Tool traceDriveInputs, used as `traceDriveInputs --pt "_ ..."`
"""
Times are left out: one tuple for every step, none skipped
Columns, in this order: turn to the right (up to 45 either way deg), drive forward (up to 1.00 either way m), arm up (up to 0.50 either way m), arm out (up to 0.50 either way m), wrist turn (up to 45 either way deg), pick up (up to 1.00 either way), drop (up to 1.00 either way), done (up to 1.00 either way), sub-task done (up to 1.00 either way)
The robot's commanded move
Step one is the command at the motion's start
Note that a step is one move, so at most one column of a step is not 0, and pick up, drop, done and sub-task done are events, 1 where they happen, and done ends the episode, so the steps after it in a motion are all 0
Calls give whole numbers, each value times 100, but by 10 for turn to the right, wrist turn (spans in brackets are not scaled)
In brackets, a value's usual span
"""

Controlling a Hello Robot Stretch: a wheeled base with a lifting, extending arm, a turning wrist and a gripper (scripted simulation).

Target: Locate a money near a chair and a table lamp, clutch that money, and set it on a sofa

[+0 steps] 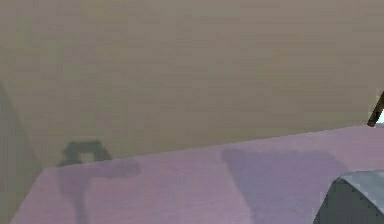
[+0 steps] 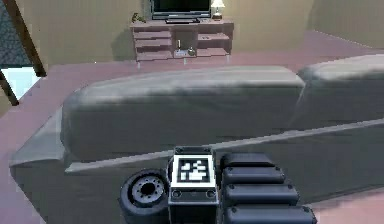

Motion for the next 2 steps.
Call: traceDriveInputs --pt "0 75 0 0 0 0 0 0 0" --pt "300 0 0 0 0 0 0 0 0"
